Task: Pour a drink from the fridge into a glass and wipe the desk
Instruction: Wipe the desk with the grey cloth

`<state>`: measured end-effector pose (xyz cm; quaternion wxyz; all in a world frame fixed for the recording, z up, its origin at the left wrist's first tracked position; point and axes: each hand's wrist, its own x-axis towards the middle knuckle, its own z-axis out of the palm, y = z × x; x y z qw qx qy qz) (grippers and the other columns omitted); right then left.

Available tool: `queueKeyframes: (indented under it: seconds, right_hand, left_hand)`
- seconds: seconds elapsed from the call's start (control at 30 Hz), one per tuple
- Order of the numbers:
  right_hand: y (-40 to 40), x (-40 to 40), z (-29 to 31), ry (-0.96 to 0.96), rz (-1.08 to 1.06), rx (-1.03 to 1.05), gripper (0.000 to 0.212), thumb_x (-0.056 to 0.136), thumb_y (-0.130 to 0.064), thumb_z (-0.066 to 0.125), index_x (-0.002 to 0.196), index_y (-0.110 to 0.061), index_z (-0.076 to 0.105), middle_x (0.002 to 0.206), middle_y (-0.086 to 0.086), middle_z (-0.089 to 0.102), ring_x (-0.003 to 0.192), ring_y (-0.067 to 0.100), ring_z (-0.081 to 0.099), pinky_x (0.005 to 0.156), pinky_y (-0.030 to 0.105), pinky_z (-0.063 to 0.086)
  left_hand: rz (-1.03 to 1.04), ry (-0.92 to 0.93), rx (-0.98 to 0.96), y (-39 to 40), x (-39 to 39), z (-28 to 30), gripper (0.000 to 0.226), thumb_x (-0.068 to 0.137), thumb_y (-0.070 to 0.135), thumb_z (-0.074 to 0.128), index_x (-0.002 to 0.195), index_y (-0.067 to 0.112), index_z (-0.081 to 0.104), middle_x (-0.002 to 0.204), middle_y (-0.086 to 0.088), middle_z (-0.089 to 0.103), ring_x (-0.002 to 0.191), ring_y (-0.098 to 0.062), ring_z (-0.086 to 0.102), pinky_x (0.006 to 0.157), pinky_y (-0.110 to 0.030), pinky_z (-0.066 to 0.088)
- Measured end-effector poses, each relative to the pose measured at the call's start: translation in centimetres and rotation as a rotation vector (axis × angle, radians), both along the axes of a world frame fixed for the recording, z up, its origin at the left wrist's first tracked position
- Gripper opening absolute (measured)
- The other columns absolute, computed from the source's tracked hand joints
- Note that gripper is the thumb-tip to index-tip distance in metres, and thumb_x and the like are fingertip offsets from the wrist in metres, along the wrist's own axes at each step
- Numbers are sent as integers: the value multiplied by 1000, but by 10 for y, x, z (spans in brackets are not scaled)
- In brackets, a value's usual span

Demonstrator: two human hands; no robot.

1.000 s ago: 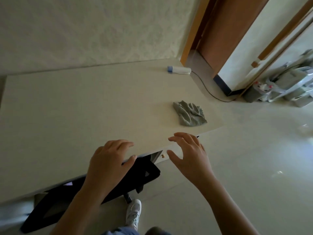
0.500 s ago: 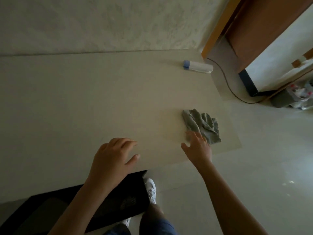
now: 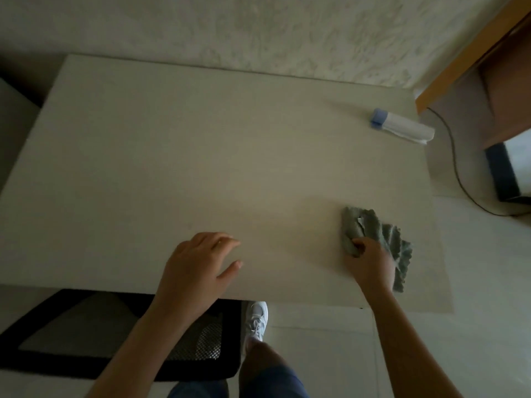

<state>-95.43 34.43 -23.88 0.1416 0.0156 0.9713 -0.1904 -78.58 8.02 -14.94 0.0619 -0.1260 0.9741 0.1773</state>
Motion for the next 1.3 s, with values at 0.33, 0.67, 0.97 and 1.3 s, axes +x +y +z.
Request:
queueKeyframes:
  seconds: [0.33,0.67,0.97,1.3]
  right_hand:
    - [-122,17,19,-160,571,-219,29,82,-42,61,108,-28,64,110,-3,63,103,18,57,86,37,48]
    - [-172,67,-60,87,514,211,60,93,-57,9,148,-33,3,158,-2,-8,143,24,-16,112,57,-7]
    - [-285,133,-61,142,712,79,55,96,-45,14,148,-28,7,158,-3,-1,144,18,-9,112,44,-11]
    - [-371,221,-65,152,1234,-23,52,98,-41,12,147,-29,0,158,-7,-4,144,18,-10,113,50,-7]
  left_hand:
    - [151,0,-10,-41,36,-9,45,82,50,39,107,24,64,110,9,64,103,-13,58,76,-30,43]
    - [190,-50,-26,-124,96,-23,44,82,50,38,106,25,65,108,12,63,104,-11,58,78,-31,44]
    - [145,-65,-47,-198,147,-38,44,83,52,38,106,26,66,109,12,63,103,-11,58,74,-31,46]
    - [113,-20,-70,-226,161,-42,42,81,49,41,106,26,66,108,10,63,101,-12,58,71,-31,47]
